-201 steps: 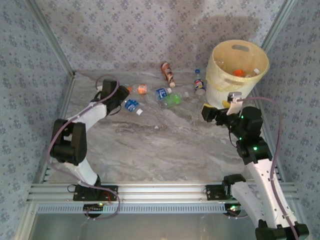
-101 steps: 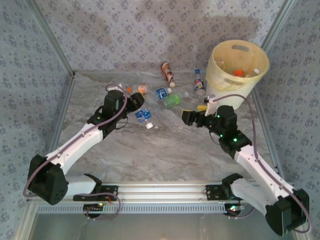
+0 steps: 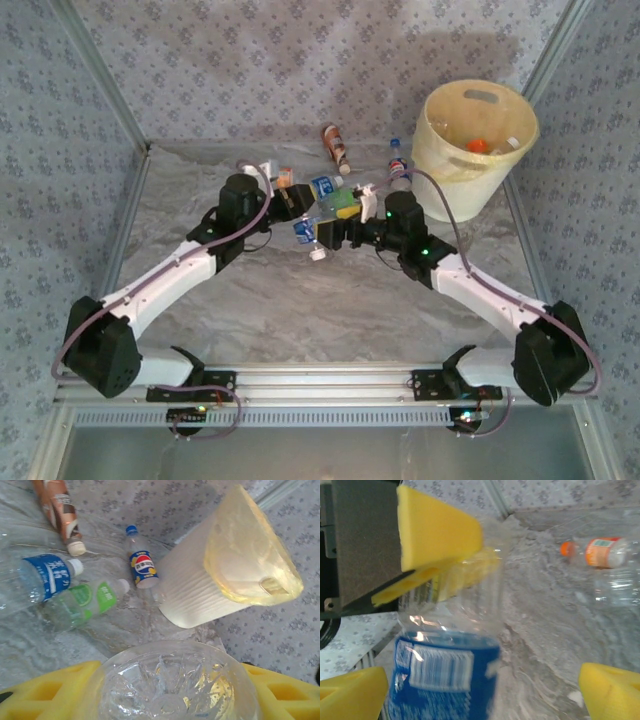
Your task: Put the plastic bottles in the bin
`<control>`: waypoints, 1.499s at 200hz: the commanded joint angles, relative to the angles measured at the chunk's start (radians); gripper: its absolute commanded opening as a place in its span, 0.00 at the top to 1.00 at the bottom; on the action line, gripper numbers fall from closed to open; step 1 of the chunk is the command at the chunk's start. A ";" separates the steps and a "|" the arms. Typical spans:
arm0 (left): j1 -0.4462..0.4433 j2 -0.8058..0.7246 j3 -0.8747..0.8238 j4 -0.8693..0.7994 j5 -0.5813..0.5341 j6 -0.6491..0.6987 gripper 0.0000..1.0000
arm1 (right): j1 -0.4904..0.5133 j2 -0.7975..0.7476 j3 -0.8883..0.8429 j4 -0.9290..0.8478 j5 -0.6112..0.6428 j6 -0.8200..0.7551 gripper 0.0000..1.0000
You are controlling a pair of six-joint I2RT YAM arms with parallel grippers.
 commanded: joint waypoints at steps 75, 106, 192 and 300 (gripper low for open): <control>-0.030 0.063 0.063 0.081 0.052 0.019 0.39 | 0.041 0.091 0.034 0.135 -0.031 0.099 0.22; -0.031 0.070 0.067 0.078 0.060 0.018 0.33 | 0.035 0.080 0.027 0.112 0.008 0.094 0.32; -0.024 0.071 0.151 -0.045 0.077 0.029 0.02 | -0.020 0.008 -0.053 0.054 0.107 0.058 0.42; -0.009 -0.035 0.020 -0.045 -0.231 -0.062 0.02 | -0.248 -0.173 -0.071 -0.150 0.203 0.000 0.44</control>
